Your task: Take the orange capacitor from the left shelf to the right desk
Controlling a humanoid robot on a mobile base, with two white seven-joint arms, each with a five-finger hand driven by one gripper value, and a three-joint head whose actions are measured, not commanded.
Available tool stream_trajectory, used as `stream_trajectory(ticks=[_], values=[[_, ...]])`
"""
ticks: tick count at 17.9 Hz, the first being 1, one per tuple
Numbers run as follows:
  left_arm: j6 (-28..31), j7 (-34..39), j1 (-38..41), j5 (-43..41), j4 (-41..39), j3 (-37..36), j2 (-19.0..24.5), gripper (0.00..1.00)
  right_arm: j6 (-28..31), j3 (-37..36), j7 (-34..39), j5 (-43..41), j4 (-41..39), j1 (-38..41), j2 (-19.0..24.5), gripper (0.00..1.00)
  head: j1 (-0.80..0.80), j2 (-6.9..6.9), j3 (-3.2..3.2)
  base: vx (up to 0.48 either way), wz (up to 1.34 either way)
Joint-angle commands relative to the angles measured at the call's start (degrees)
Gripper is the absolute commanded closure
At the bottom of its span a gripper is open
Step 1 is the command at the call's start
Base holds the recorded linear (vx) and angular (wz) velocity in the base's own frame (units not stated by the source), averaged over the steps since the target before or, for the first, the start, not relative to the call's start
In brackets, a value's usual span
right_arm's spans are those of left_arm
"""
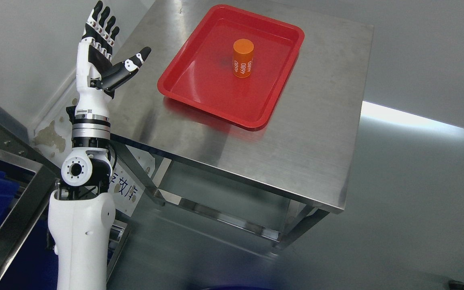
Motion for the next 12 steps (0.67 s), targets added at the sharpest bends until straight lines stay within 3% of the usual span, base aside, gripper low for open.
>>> stream_trajectory(ticks=[1,12], values=[[-1.50,0.96,2.64,-0.07,-2.51,-3.76,1.00,0.00,-0.03,-0.62,0.01,0.35,-1.00,1.23,-1.01,0.00,0.00,0.00,0.00,0.000,0.00],[-1.59,-1.68,4.75,0.02,-2.51,-4.73,1.00,0.00,-0.03,-0.62,0.01,0.35,-1.00,1.32,-1.01,0.00,0.00,0.00,0.00,0.000,0.00]])
